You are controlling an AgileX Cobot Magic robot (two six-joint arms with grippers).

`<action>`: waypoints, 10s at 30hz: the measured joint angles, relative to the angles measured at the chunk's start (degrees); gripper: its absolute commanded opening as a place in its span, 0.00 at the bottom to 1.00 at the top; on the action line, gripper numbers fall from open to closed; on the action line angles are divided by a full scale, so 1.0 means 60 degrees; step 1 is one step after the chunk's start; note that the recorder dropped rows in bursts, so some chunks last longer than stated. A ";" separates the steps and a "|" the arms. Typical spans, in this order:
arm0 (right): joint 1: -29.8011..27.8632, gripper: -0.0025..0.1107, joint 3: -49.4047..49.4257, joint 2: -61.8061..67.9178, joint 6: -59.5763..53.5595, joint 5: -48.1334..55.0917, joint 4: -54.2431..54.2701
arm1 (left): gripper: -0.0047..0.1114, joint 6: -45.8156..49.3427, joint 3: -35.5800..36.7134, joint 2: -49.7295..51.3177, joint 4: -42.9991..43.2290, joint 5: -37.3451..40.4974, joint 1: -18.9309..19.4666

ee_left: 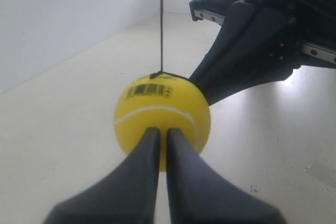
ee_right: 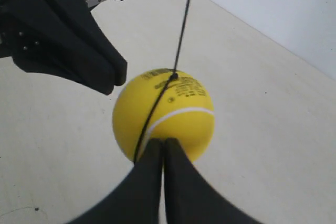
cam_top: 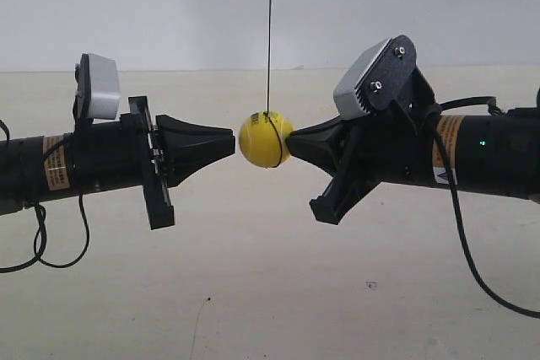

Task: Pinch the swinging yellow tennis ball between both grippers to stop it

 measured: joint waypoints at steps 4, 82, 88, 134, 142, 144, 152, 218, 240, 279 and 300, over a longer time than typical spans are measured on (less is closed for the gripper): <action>0.0000 0.02 0.0000 0.0000 0.0121 -0.0092 0.0000 | 0.08 0.0000 0.0000 0.0000 0.0000 0.0000 -0.0015; 0.0000 0.02 0.0000 0.0546 -0.0326 -0.0460 0.0259 | 0.08 0.0441 -0.0015 0.0110 -0.0452 0.0629 -0.0192; 0.0000 0.02 0.0000 0.0546 -0.0326 -0.0460 0.0259 | 0.08 0.0552 -0.0015 0.0357 -0.0457 0.0252 -0.0192; 0.0000 0.02 0.0000 0.0546 -0.0325 -0.0482 0.0259 | 0.08 0.0590 -0.0015 0.0357 -0.0457 0.0214 -0.0192; 0.0000 0.02 0.0000 0.0546 -0.0325 -0.0482 0.0259 | 0.08 0.0590 -0.0015 0.0357 -0.0457 0.0033 -0.0192; 0.0000 0.02 0.0000 0.0546 -0.0325 -0.0482 0.0259 | 0.08 0.0590 -0.0015 0.0357 -0.0457 0.0033 -0.0192; 0.0000 0.02 0.0000 0.0187 -0.0325 0.0091 0.0259 | 0.08 0.0590 -0.0015 0.0357 -0.0437 0.0033 -0.0192; 0.0000 0.02 0.4949 -1.2983 -0.2608 0.2244 0.6744 | 0.08 0.0612 0.6422 -1.1763 -0.8187 0.2194 -0.0192; 0.0000 0.02 0.4954 -1.4826 -0.2495 0.3440 0.6818 | 0.08 -0.0848 0.6422 -1.6339 -0.8101 0.3248 -0.0192; 0.0000 0.02 0.4954 -1.4826 -0.2437 0.5725 0.6818 | 0.08 0.0235 0.6458 -1.7669 -0.7823 0.6054 0.0276; 0.0000 0.02 0.4954 -1.4830 -0.2421 0.5741 0.6818 | 0.08 0.3647 0.6458 -1.7715 -0.9813 1.1559 0.2430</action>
